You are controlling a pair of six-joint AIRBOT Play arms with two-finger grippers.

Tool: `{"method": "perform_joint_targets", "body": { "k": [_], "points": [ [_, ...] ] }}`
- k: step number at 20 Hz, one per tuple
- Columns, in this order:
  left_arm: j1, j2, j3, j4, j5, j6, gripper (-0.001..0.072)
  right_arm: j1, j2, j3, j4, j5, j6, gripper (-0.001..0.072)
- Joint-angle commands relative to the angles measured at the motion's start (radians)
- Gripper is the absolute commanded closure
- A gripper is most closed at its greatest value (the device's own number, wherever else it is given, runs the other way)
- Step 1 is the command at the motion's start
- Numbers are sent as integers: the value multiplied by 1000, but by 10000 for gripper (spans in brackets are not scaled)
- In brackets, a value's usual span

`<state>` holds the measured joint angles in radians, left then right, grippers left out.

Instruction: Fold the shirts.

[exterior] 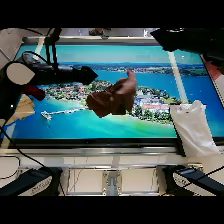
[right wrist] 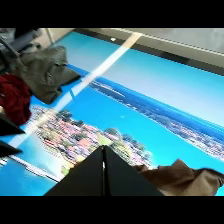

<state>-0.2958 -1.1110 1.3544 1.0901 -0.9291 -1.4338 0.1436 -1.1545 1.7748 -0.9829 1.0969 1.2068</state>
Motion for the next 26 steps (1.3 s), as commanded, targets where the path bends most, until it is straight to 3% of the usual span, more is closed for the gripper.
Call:
{"method": "perform_joint_targets", "body": {
  "k": [1, 2, 3, 4, 6, 8, 10, 11, 16, 20, 26],
  "points": [
    [126, -9, -3, 425, 50, -283, -6, -2, -5, 80, -432, 216, 120, 680],
    [197, -23, -20, 494, 13, -409, -5, -15, -14, 60, -502, 267, 160, 662],
    [267, -45, -53, 455, -13, -462, 3, -39, -22, 19, -502, 293, 180, 575],
    [313, -76, -90, 349, -23, -438, 84, -63, -27, -48, -470, 301, 211, 501],
    [346, -179, -154, 39, -11, -295, 101, -92, -32, -212, -364, 269, 225, 442],
    [331, -299, -156, -199, -1, -123, 101, -94, -32, -357, -271, 212, 224, 442],
    [283, -399, -154, -392, 56, 154, 107, -93, -32, -444, -187, 164, 213, 442],
    [249, -447, -145, -430, 84, 232, 106, -93, -32, -472, -180, 146, 214, 442],
    [155, -641, -47, -410, 107, 249, 124, -93, -21, -483, -189, 148, 214, 442],
    [135, -712, 2, -410, 103, 245, 208, -94, -14, -483, -215, 150, 213, 442],
    [136, -724, 4, -374, 99, 245, 218, -94, 0, -493, -413, 260, 214, 442]
  ]
}}
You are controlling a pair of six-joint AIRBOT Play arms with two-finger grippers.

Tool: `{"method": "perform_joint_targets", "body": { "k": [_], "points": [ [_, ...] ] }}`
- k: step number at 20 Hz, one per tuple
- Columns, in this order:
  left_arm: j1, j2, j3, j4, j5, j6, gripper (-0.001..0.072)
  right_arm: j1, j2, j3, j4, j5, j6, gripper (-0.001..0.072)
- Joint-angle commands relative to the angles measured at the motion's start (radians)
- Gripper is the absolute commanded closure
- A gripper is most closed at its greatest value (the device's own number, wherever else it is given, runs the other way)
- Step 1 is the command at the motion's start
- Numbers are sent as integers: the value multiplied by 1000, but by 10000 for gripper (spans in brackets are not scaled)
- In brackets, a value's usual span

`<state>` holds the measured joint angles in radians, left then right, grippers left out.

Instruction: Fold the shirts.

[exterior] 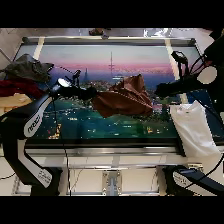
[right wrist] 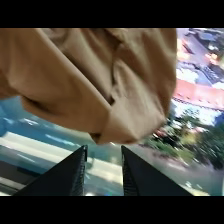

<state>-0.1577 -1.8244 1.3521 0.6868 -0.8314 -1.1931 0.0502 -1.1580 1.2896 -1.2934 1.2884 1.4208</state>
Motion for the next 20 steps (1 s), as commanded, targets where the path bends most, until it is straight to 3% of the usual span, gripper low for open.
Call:
{"method": "perform_joint_targets", "body": {
  "k": [1, 4, 7, 10, 16, 20],
  "points": [
    [4, -10, 15, 79, -2, 3, 218, -1, 4, -27, -119, 89, 0, 442],
    [21, -10, 45, 106, -15, -32, 217, 0, 3, -126, -86, 30, 2, 440],
    [2, -18, 46, 106, -16, -29, 218, 0, -3, -214, 5, -104, 2, 323],
    [-18, -24, 48, 103, -18, -30, 217, 0, -29, -251, 82, -182, 2, 323],
    [52, 68, 53, 95, -19, -4, 214, 0, -84, -256, 90, -189, 2, 323],
    [69, 45, 53, 95, -38, -41, 217, 0, -87, -256, 102, -190, 3, 324]
  ]
}}
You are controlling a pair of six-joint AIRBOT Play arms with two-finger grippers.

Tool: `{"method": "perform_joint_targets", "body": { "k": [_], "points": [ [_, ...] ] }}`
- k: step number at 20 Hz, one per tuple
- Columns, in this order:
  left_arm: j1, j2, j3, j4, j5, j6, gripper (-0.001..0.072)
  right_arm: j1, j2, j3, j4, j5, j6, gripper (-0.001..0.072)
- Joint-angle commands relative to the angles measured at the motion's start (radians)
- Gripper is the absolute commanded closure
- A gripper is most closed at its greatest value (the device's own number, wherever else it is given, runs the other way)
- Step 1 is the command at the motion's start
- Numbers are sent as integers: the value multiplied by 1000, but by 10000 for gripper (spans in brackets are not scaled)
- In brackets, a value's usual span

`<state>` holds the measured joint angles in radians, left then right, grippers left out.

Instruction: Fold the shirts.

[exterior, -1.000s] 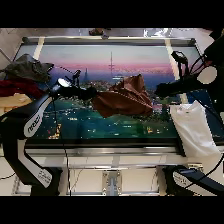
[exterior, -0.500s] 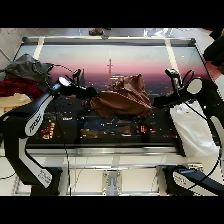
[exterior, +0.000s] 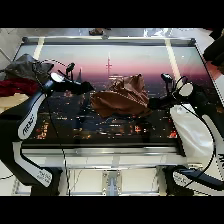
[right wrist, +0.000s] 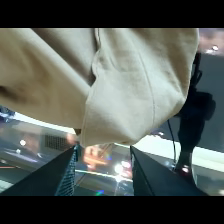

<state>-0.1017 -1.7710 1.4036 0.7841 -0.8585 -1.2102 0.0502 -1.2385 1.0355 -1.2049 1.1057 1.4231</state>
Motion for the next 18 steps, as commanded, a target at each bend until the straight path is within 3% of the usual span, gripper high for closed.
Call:
{"method": "perform_joint_targets", "body": {
  "k": [1, 9, 10, 12, 17, 18],
  "points": [
    [4, -31, 1, -3, -26, -24, 217, 0, -7, -2, 24, -6, 0, 323],
    [-59, -114, 2, -73, -19, 7, 221, 21, -13, -1, 73, -81, 0, 323],
    [-60, -114, 2, -89, -20, 7, 272, 39, -22, -1, 55, -103, 0, 323],
    [-60, -114, 2, -124, -21, 13, 447, 68, -52, -1, -3, -110, 10, 323],
    [-60, -114, 2, -195, -21, 52, 467, 84, -141, -1, -52, -105, 35, 333],
    [-60, -114, 2, -195, -21, 51, 545, 84, -153, -1, -54, -105, 35, 384]
  ]
}}
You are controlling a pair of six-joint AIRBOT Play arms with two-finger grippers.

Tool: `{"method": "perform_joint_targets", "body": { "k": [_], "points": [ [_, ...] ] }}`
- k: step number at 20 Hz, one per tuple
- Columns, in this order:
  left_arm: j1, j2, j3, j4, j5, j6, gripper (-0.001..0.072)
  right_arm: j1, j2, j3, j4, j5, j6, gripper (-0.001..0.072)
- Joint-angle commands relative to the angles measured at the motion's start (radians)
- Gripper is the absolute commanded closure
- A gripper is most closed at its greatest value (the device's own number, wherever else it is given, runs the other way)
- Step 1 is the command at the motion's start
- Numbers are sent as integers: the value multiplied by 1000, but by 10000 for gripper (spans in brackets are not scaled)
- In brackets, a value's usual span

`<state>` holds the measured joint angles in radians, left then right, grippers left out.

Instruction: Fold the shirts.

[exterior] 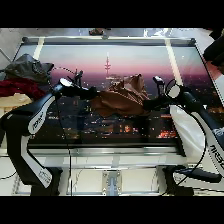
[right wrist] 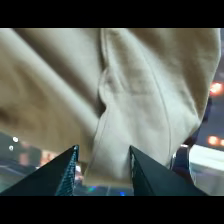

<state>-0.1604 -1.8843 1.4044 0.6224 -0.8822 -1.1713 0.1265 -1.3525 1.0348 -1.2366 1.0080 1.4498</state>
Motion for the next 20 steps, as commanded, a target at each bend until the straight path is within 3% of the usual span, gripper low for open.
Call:
{"method": "perform_joint_targets", "body": {
  "k": [1, 2, 6, 10, 12, 16, 20],
  "points": [
    [-1, 1, 1, -34, 2, 13, 693, 7, -45, 0, -22, -7, 9, 535],
    [-1, 7, 1, -34, 2, 14, 692, 7, -44, 0, -22, -7, 10, 694],
    [48, 142, 1, -32, -14, 13, 693, 7, 20, 72, -45, 45, 14, 704],
    [232, 472, 1, -22, -84, 12, 694, 7, 248, 271, -214, 310, 14, 704],
    [340, 669, 1, -26, -91, 11, 693, 7, 395, 395, -214, 379, 14, 704],
    [492, 1051, 1, -25, -78, 12, 694, 7, 613, 655, -64, 307, 15, 705],
    [509, 1263, 1, -15, -32, 12, 694, 7, 636, 778, 138, 245, -31, 705]
  ]
}}
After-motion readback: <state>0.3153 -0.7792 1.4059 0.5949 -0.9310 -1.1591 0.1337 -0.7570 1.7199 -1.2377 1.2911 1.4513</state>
